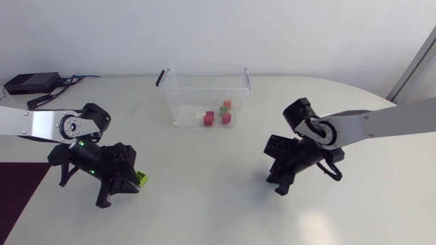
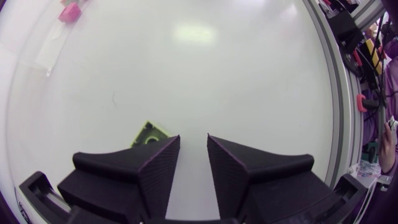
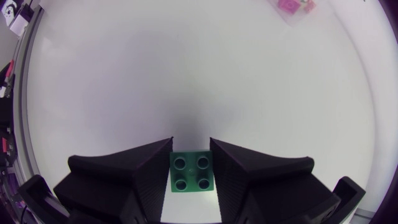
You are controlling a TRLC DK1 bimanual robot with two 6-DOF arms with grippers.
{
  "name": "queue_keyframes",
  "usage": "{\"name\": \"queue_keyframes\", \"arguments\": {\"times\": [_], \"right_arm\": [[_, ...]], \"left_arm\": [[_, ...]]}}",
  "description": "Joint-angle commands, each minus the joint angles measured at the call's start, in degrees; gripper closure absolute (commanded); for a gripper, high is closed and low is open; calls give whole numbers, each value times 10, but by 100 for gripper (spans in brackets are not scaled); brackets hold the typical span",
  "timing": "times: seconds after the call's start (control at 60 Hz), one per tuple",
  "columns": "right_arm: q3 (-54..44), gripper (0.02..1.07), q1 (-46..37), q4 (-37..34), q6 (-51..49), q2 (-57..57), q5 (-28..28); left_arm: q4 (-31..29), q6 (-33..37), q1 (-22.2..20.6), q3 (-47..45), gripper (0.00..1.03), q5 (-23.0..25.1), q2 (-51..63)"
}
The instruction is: Place the duplo bricks in the container
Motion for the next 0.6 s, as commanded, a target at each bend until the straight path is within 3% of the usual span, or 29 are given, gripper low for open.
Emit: {"name": "queue_keyframes", "arguments": {"times": [0.0,0.233,0.333,0.417,0.583], "right_arm": [[46,102,0,-26,4,-49,1],[127,102,29,-61,41,-86,1],[232,102,30,-70,66,-51,-3],[321,102,34,-71,88,-3,-2],[497,102,54,-88,119,117,4]], "left_arm": [[-4,-36,-20,18,67,6,9],[29,-81,-12,37,53,-7,56],[52,-94,2,39,52,-26,63],[52,-94,31,46,43,-32,54],[48,-78,84,40,39,-31,-2]]}}
